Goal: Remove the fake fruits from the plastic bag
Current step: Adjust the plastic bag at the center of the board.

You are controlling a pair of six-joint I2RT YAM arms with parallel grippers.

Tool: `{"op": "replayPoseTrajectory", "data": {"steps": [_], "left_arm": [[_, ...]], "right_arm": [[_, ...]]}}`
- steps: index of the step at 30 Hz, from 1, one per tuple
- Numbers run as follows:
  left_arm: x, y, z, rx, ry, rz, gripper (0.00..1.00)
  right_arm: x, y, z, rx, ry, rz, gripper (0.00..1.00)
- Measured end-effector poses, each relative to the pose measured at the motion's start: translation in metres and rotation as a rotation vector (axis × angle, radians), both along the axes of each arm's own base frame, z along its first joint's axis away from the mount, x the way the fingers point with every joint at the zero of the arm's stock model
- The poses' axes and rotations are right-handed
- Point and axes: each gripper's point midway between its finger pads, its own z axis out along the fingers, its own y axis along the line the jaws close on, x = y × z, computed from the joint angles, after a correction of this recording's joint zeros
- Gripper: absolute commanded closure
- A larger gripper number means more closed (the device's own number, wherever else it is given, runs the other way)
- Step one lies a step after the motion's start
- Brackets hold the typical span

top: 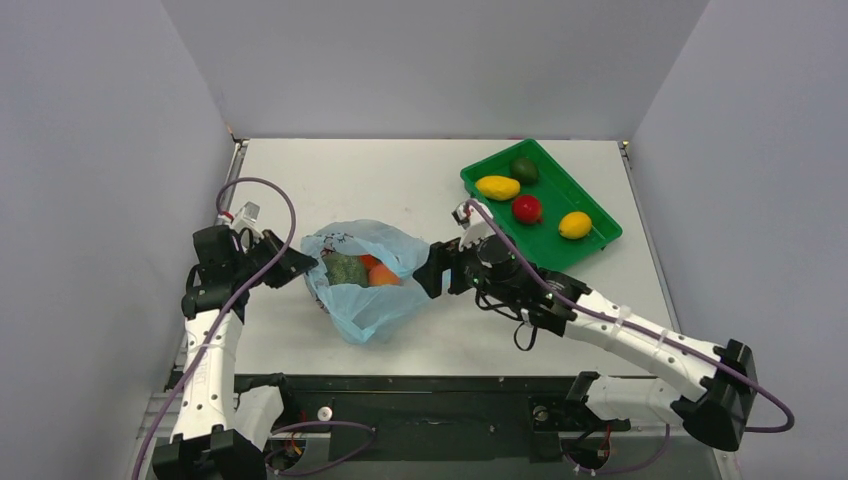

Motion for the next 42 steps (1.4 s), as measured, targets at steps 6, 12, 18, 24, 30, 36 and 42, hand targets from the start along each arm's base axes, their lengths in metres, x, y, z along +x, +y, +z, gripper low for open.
{"op": "replayPoseTrajectory", "data": {"steps": [6,12,18,24,30,36,42], "left_arm": [[-0.001,-0.006,0.007,-0.043,-0.012,-0.02,1.0],[-0.003,-0.012,0.02,-0.087,-0.039,-0.028,1.0],[-0.006,-0.017,0.021,-0.124,-0.041,-0.038,1.0],[-0.006,-0.02,0.023,-0.146,-0.04,-0.045,1.0],[-0.004,-0.02,0.02,-0.157,-0.022,-0.048,1.0],[-0.003,-0.021,0.019,-0.166,-0.011,-0.055,0.99],[-0.007,-0.022,0.015,-0.166,-0.011,-0.064,0.6]], "right_arm": [[-0.049,0.021,0.042,0.092,-0.073,0.138,0.25],[-0.082,0.064,0.034,0.08,-0.072,0.266,0.24],[-0.06,0.1,0.028,-0.046,-0.14,0.26,0.26],[-0.053,0.13,-0.011,-0.182,-0.165,0.279,0.6],[-0.096,0.156,-0.077,-0.316,-0.136,0.377,1.0],[-0.125,0.159,-0.111,-0.385,-0.132,0.406,0.88],[-0.115,0.15,-0.099,-0.346,-0.127,0.361,0.63]]}}
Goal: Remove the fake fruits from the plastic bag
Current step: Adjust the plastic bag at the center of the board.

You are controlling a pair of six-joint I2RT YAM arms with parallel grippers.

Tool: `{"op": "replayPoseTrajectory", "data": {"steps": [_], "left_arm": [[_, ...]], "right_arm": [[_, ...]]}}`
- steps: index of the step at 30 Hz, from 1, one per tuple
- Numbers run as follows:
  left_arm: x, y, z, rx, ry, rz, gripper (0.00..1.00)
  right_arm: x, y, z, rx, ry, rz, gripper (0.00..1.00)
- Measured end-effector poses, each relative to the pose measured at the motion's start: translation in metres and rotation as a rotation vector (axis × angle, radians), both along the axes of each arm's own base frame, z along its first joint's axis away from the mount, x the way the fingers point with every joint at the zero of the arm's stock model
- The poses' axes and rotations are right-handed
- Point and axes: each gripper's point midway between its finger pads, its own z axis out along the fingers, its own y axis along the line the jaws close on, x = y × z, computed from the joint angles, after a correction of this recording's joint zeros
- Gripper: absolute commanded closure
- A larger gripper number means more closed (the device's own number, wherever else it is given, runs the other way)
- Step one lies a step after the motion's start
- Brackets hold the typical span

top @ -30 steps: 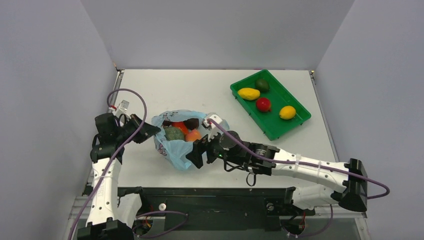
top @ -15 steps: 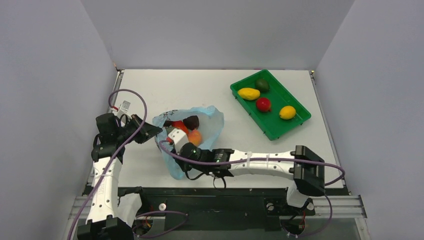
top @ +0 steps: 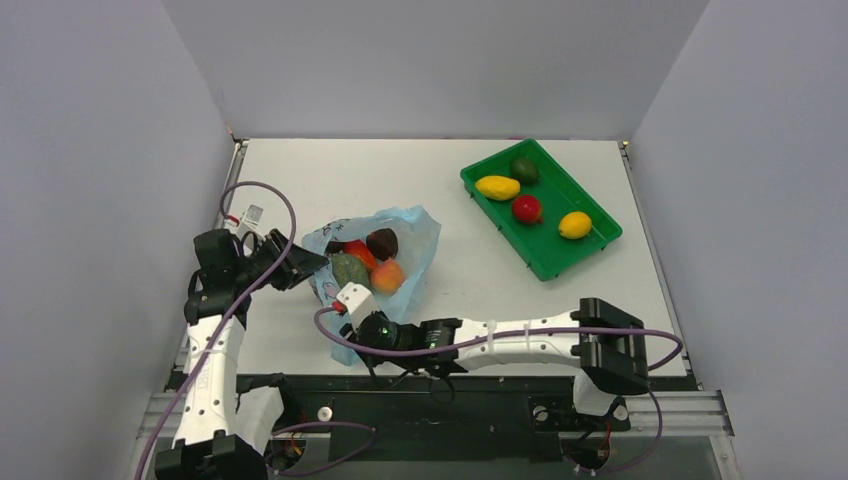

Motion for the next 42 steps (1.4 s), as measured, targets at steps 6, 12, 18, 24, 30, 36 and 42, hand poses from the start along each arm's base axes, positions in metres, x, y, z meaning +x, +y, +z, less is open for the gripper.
{"op": "replayPoseTrajectory", "data": {"steps": [6,12,18,24,30,36,42], "left_arm": [[-0.016,0.001,0.003,0.046,-0.028,0.014,0.36],[-0.03,0.002,0.002,0.086,-0.049,0.033,0.34],[-0.041,-0.006,-0.025,0.068,0.018,0.007,0.28],[-0.055,-0.018,-0.031,0.049,0.021,-0.024,0.38],[-0.076,-0.03,-0.052,0.029,0.055,-0.032,0.93],[-0.091,-0.038,-0.073,0.083,0.112,-0.063,1.0],[-0.101,-0.048,-0.087,0.138,0.165,-0.111,1.0]], "right_arm": [[0.01,-0.027,0.049,0.129,0.009,-0.065,0.41],[0.038,-0.055,0.091,0.247,-0.001,-0.164,0.35],[0.058,-0.062,0.086,0.236,0.004,-0.213,0.48],[0.028,-0.03,0.031,0.162,0.102,-0.125,0.72],[-0.017,-0.014,-0.023,0.127,0.234,-0.052,0.75],[-0.001,-0.026,-0.018,0.153,0.241,-0.113,0.68],[0.038,-0.043,0.038,0.273,0.165,-0.203,0.58]]}}
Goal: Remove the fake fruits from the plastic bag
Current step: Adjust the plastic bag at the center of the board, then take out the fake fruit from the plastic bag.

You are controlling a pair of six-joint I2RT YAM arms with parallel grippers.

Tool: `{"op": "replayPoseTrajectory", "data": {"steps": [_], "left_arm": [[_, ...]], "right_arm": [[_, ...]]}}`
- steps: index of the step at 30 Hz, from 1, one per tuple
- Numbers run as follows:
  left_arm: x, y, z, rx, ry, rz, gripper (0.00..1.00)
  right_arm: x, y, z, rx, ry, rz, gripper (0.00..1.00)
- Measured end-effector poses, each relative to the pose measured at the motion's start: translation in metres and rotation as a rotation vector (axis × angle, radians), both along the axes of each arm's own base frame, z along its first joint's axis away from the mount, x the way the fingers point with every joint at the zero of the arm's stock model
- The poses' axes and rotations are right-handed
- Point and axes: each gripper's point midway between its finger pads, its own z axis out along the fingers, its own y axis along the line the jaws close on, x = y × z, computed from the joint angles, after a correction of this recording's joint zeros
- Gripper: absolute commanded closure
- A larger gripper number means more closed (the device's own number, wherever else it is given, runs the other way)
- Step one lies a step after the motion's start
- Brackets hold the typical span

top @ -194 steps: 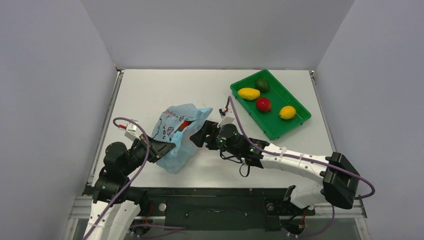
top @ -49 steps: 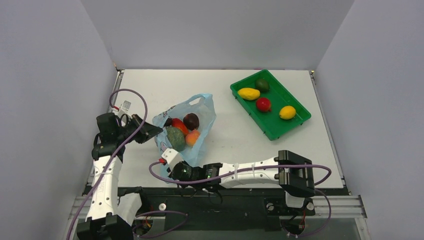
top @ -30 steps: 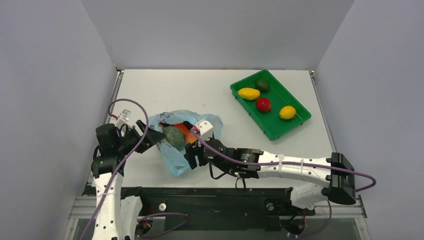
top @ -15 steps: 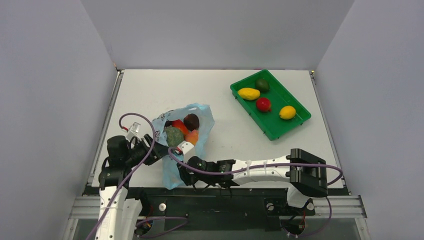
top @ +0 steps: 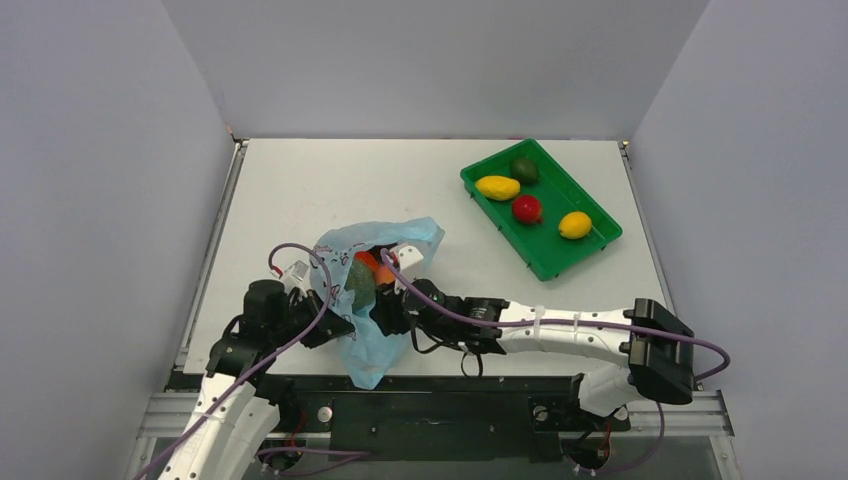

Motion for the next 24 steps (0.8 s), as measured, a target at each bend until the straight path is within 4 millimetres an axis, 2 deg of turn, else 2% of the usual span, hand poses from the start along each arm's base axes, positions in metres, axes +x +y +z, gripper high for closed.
{"op": "replayPoseTrajectory", "data": {"steps": [3,6,11,17,20,24], "left_arm": [[-0.001,-0.002,-0.001,0.01,0.005,-0.008,1.0],[0.003,0.0,0.003,0.023,0.003,0.002,1.0],[0.009,0.0,0.01,0.036,-0.001,0.009,1.0],[0.004,-0.004,-0.003,0.002,0.028,0.013,1.0],[-0.001,-0.003,-0.01,-0.006,0.041,0.023,1.0],[-0.001,-0.003,-0.005,-0.027,0.023,0.036,1.0]], "right_arm": [[0.021,-0.005,0.013,0.016,-0.024,-0.046,0.58],[0.036,-0.008,0.011,0.004,-0.03,-0.081,0.58],[0.046,-0.015,-0.022,-0.08,-0.021,-0.118,0.58],[0.052,-0.062,-0.077,-0.255,-0.034,-0.238,0.59],[0.055,-0.073,-0.09,-0.313,-0.048,-0.266,0.59],[0.057,-0.074,-0.089,-0.33,-0.064,-0.253,0.55]]}}
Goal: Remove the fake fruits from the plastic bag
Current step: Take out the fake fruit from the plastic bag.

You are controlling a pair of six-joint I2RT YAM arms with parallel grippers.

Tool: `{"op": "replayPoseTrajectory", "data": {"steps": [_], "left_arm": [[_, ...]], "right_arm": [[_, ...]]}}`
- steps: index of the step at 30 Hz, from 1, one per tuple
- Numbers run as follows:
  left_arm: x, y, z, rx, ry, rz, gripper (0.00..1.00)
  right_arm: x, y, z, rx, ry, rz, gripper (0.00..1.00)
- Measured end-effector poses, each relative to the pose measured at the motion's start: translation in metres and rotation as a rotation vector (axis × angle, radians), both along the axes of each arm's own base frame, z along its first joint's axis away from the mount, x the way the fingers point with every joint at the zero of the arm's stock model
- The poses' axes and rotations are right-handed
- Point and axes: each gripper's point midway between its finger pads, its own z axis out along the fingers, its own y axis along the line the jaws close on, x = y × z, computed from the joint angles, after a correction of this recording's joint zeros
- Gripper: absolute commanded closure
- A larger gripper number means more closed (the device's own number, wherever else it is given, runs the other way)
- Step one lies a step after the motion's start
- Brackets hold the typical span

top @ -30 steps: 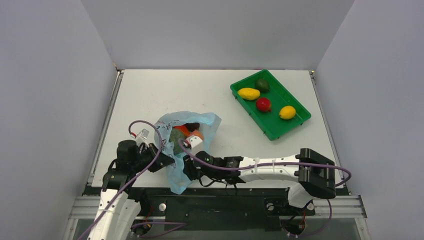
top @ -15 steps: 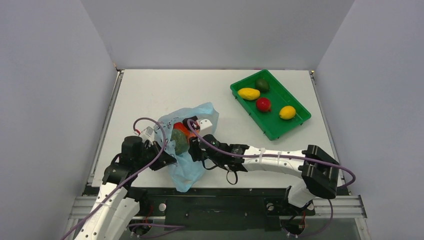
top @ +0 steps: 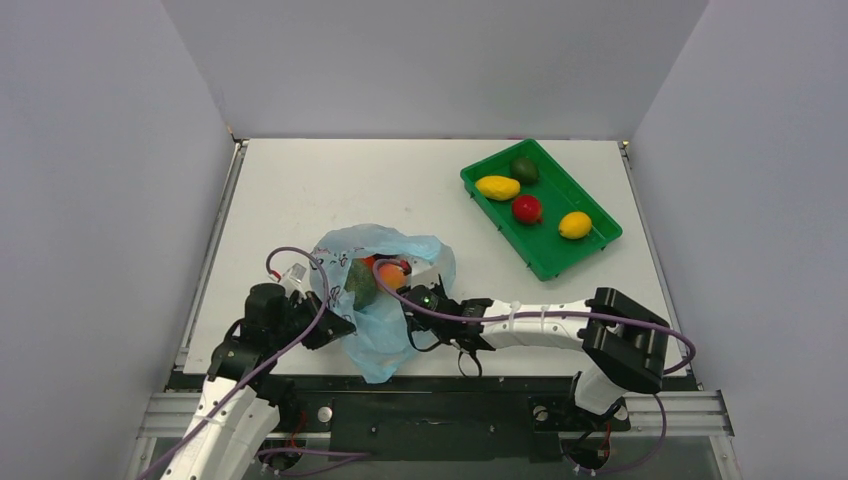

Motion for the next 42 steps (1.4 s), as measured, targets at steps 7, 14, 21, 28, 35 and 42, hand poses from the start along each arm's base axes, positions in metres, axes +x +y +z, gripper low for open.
{"op": "replayPoseTrajectory", "data": {"steps": [7,14,21,28,35,42], "left_arm": [[0.0,-0.001,-0.006,-0.017,0.023,0.017,1.0],[-0.001,-0.001,-0.008,-0.024,0.035,0.022,1.0],[-0.002,-0.002,-0.008,-0.026,0.036,0.02,1.0],[-0.002,-0.002,-0.008,-0.028,0.037,0.017,1.0],[-0.001,-0.003,-0.009,-0.026,0.045,0.016,1.0],[-0.001,-0.003,-0.009,-0.026,0.047,0.016,1.0]], "right_arm": [[0.016,0.023,0.036,0.068,-0.047,0.023,0.43],[0.057,0.05,0.064,0.161,-0.091,-0.034,0.35],[0.077,0.052,0.027,0.113,-0.041,-0.046,0.25],[0.082,0.055,-0.001,0.103,0.008,-0.026,0.22],[0.087,0.069,-0.001,0.144,-0.004,-0.009,0.27],[0.087,0.071,-0.002,0.137,-0.009,0.008,0.48]]}}
